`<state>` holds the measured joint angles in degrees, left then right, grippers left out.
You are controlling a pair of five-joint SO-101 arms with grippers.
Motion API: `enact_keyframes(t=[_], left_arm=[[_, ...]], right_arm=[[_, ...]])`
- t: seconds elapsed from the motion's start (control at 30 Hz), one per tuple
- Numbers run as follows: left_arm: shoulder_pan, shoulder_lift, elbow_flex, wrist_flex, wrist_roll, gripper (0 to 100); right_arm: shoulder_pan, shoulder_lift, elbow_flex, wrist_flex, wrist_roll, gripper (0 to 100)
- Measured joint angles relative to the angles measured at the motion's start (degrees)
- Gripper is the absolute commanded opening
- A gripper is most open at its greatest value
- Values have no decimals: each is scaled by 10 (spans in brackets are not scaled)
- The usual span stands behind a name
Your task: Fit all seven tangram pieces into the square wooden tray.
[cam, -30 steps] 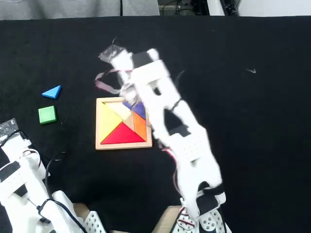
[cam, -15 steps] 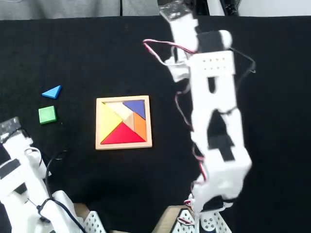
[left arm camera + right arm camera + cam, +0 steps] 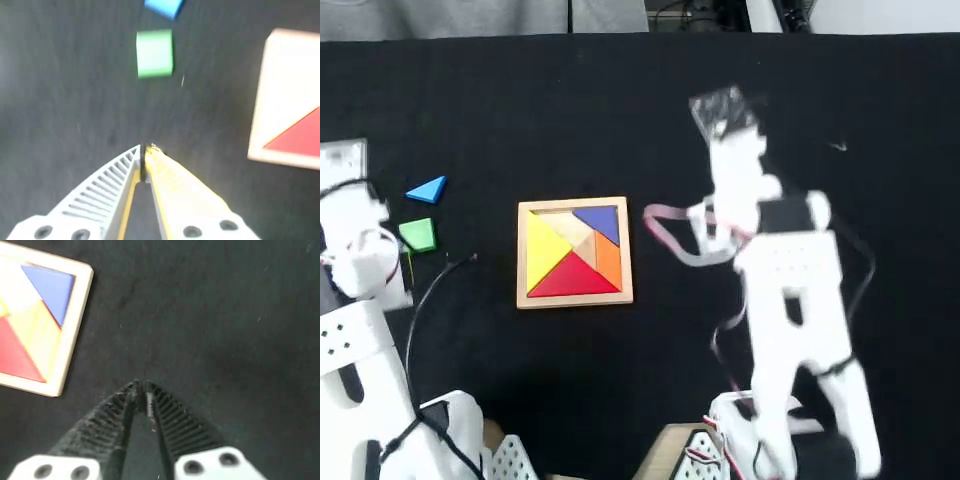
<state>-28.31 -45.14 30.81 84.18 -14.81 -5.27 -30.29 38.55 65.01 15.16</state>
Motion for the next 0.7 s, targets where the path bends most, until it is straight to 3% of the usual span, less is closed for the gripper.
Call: enact_keyframes(t=[0.13,0.27,0.57,0.7], left_arm=[[31,21,-34,-33,0,148],[32,109,-55,-62,-10,154],[-84,344,-203,-43,16,248],[-82,444,-204,-122,16,248]], right_arm=[[-15,-9,93,-57,-17,11],[-15,4,112,-86,-19,11],[-18,99,128,-174,-19,11],[-18,135,128,-178,-19,11]])
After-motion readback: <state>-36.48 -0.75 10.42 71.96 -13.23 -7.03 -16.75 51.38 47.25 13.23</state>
